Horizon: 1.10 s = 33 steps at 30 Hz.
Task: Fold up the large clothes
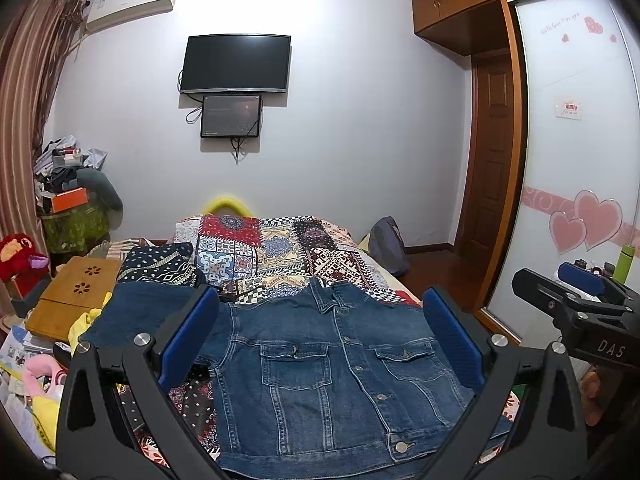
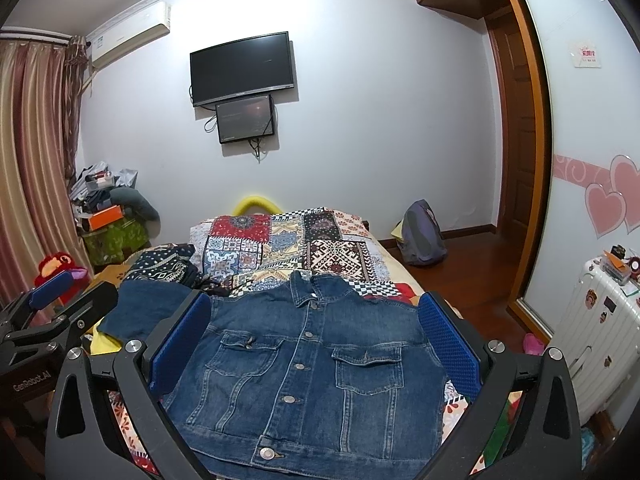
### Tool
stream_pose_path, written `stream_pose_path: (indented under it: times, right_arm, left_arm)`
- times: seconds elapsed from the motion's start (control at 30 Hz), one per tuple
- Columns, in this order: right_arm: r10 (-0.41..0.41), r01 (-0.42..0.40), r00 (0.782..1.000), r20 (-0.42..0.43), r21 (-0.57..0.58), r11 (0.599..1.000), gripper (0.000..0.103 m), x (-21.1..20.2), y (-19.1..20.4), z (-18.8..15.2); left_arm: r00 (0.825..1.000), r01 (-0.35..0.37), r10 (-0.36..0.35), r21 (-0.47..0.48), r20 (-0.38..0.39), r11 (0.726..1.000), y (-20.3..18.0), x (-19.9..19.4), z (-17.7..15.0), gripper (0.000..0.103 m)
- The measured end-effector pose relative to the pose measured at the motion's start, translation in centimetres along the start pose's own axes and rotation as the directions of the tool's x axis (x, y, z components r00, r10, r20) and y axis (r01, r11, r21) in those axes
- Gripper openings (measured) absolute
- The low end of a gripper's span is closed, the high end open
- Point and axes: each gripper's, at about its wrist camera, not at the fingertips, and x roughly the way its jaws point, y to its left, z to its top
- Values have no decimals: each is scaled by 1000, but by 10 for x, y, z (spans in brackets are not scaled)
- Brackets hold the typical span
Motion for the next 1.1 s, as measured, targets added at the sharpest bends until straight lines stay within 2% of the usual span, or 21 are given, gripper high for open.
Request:
stream_pose_path:
  times: [0.67, 0.9, 1.1]
  right_arm:
    - [-9, 10, 999, -34, 4, 1000, 103, 20, -2, 1]
    - [-31, 30, 997, -73, -7, 1000, 103, 56, -5, 1]
    - [-62, 59, 992, -113, -31, 998, 103, 101, -6, 2]
  left_arm:
    - [1000, -13, 13, -13, -29, 1000, 9, 18, 2, 103]
    - [994, -94, 93, -25, -51, 995, 43, 48, 4, 103]
    - [972, -220, 208, -115, -113, 969, 108, 88, 3, 103]
